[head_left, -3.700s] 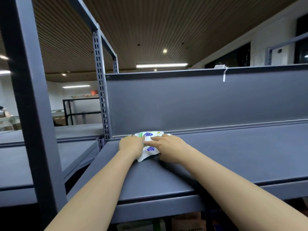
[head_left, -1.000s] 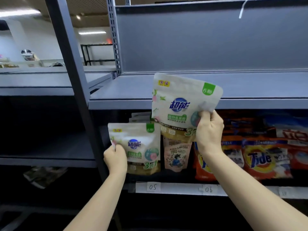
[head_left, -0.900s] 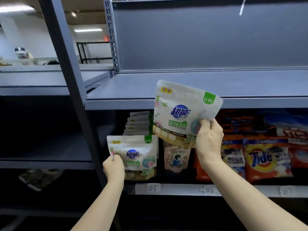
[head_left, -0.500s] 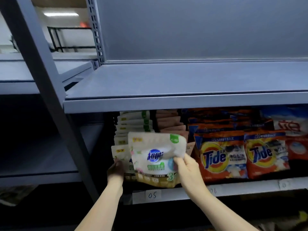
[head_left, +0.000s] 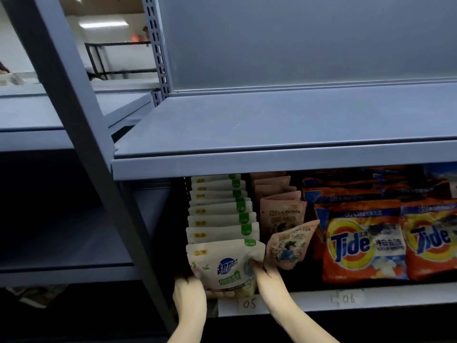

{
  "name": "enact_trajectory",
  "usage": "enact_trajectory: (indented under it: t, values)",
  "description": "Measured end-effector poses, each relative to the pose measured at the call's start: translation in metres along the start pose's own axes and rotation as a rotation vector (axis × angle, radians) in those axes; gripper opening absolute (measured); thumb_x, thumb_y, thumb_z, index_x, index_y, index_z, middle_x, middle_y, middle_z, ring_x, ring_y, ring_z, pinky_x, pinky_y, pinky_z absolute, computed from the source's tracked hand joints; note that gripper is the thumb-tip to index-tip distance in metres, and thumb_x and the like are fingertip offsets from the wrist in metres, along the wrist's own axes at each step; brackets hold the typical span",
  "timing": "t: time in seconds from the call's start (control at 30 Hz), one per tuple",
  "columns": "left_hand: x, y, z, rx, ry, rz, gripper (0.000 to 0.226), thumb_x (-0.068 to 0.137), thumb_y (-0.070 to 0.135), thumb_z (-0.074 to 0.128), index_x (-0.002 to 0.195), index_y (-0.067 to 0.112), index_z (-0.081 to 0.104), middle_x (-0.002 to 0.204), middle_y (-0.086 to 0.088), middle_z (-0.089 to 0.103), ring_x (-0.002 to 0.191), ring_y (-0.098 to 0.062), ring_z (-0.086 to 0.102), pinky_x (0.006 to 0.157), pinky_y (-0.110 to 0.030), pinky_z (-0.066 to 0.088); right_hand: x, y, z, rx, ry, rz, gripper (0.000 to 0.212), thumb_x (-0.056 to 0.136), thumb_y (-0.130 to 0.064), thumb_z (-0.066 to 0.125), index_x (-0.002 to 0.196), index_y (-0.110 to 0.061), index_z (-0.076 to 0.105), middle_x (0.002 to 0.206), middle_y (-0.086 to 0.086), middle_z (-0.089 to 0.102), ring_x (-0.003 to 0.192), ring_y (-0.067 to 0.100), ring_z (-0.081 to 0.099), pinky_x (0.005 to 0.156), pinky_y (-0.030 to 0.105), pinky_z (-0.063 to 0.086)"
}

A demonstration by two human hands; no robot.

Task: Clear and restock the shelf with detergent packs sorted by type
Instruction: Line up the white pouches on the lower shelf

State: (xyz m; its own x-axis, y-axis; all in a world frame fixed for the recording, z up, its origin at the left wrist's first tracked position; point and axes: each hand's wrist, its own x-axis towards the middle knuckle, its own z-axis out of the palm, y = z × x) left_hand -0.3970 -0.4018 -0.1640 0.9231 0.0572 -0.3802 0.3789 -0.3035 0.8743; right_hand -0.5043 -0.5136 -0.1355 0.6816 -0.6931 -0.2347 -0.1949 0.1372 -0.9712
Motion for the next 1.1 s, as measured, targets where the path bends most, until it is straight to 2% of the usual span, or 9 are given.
enact_trajectory:
  t: [0.13,0.2,0.27,0.37,0.43,0.57,0.77,0.87,1.1]
  values:
    - [0.008,-0.013,-0.002,0.053,-0.198,0.106,0.036,0.088,0.0,0.047,0.122,0.007,0.058,0.118,-0.017,0.061,0.111,-0.036,0.054,0.097,-0.04,0.045,0.009,0.015,-0.004,-0.087,0.001,0.001,0.019,0.096,-0.01,0.047,0.105,-0.027,0.049,0.109,-0.003,0.056,0.107,0.014,0.05,0.097,0.027,0.038]
    - [0.007,-0.017,-0.001,0.139,-0.35,0.107,0.043,0.082,-0.001,0.056,0.123,0.008,0.056,0.114,-0.012,0.064,0.111,-0.032,0.057,0.099,-0.041,0.046,0.009,0.025,-0.007,-0.129,-0.023,0.003,0.032,0.087,-0.01,0.059,0.111,-0.029,0.047,0.116,-0.002,0.059,0.115,0.017,0.053,0.102,0.03,0.041]
    - [0.007,-0.02,0.003,0.262,-0.423,0.109,0.049,0.071,0.01,0.071,0.117,0.011,0.057,0.098,-0.004,0.067,0.104,-0.028,0.061,0.095,-0.038,0.048,0.009,0.033,-0.008,-0.132,-0.052,0.014,0.047,0.069,-0.008,0.067,0.106,-0.029,0.049,0.108,-0.006,0.061,0.11,0.016,0.056,0.09,0.02,0.047]
    - [0.013,-0.021,0.009,0.346,-0.394,0.135,0.058,0.049,0.033,0.067,0.104,0.017,0.057,0.082,-0.003,0.067,0.091,-0.027,0.064,0.086,-0.038,0.052,0.014,0.038,-0.007,-0.174,-0.064,0.006,0.05,0.07,0.009,0.064,0.097,-0.031,0.05,0.098,-0.014,0.058,0.105,0.015,0.058,0.071,0.006,0.045]
    - [0.022,-0.02,0.015,0.374,-0.375,0.151,0.06,0.053,0.036,0.064,0.109,0.017,0.055,0.088,-0.006,0.066,0.091,-0.028,0.062,0.086,-0.039,0.052,0.021,0.038,-0.006,-0.265,-0.058,-0.006,0.049,0.074,0.01,0.061,0.102,-0.027,0.046,0.099,-0.011,0.055,0.107,0.015,0.056,0.072,0.005,0.042]
    - [0.029,-0.009,0.024,0.375,-0.374,0.168,0.049,0.078,0.015,0.07,0.121,0.016,0.048,0.094,0.0,0.061,0.1,-0.027,0.06,0.086,-0.033,0.05,0.035,0.032,0.001,-0.294,-0.043,-0.001,0.048,0.083,-0.001,0.063,0.121,-0.02,0.042,0.109,-0.006,0.05,0.114,0.017,0.054,0.083,0.012,0.041]
    - [0.037,-0.006,0.029,0.327,-0.33,0.222,0.059,0.081,0.009,0.067,0.134,0.016,0.043,0.125,-0.009,0.058,0.114,-0.032,0.054,0.086,-0.029,0.044,0.046,0.03,0.01,-0.027,-0.052,-0.034,0.055,0.061,0.014,0.08,0.1,-0.015,0.054,0.099,0.0,0.066,0.085,0.005,0.063,0.063,0.011,0.051]
    - [0.036,-0.011,0.024,0.279,-0.296,0.199,0.053,0.079,0.01,0.068,0.127,0.011,0.046,0.118,-0.014,0.059,0.106,-0.033,0.057,0.086,-0.037,0.049,0.052,0.039,0.012,-0.051,-0.013,-0.045,0.064,0.058,0.003,0.086,0.11,-0.019,0.057,0.11,0.0,0.068,0.1,0.013,0.066,0.079,0.017,0.054]
    - [0.034,-0.017,0.022,0.309,-0.342,0.232,0.082,0.042,0.046,0.074,0.115,0.021,0.047,0.106,-0.006,0.063,0.098,-0.028,0.062,0.083,-0.041,0.054,0.053,0.043,0.012,-0.214,0.041,-0.037,0.058,0.068,-0.007,0.082,0.114,-0.017,0.049,0.106,-0.007,0.06,0.098,0.01,0.057,0.07,0.006,0.047]
